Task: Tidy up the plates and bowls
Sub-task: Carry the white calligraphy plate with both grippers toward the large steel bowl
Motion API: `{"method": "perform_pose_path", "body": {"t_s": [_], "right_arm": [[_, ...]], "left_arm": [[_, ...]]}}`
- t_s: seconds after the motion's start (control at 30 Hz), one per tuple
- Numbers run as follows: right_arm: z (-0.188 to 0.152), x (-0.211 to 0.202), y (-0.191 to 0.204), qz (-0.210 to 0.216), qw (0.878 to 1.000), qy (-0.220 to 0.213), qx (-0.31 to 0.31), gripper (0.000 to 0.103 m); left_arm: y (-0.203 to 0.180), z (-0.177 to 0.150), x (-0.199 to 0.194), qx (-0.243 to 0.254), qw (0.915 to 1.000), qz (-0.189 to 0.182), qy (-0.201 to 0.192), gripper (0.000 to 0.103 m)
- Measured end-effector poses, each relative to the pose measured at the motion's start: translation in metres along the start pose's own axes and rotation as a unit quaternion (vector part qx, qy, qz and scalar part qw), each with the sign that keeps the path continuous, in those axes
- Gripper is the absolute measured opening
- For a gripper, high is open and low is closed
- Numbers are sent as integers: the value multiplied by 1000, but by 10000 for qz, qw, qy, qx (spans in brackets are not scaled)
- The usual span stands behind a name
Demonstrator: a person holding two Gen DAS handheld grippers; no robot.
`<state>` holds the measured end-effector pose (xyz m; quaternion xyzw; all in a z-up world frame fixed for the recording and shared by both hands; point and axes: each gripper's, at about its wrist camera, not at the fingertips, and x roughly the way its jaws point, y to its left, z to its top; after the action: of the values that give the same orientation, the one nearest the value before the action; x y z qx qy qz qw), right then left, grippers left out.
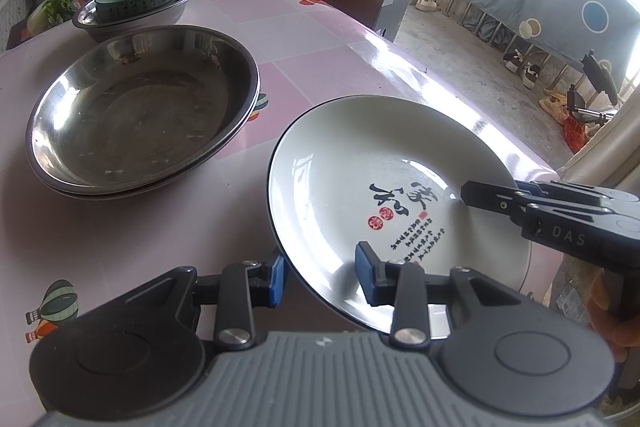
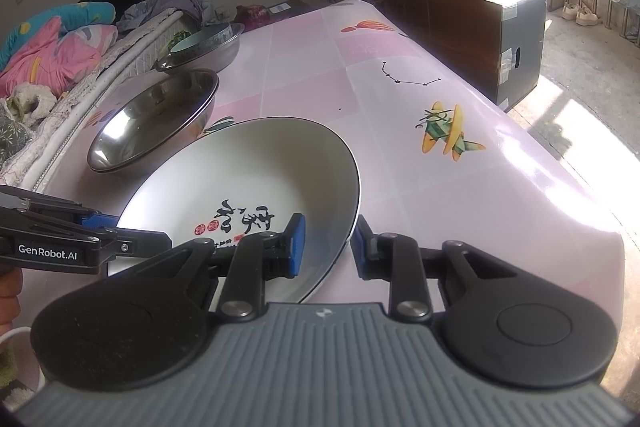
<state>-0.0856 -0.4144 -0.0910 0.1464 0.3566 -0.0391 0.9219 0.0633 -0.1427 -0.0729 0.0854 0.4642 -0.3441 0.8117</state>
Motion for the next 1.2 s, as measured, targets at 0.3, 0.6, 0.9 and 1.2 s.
{"method": "perform_pose_path", "body": {"t_s": [0.3,0.6,0.9,1.2], "right_arm": [[1,-2,0,-4,10000,-12,-8,25],[4,-5,1,-7,10000,-35,-5,25],[5,-11,3,-20,10000,-86,-5,25],[7,-19,6,-18,9999,-156,-18,25]], "left_arm": [[1,0,-1,-22,10000,-13,-32,37],[1,0,-1,-28,10000,-20,-49,38],[0,1,-7,-37,9999,-44,-121,38],[-1,1,-14,-30,9997,-47,-229,38]]}}
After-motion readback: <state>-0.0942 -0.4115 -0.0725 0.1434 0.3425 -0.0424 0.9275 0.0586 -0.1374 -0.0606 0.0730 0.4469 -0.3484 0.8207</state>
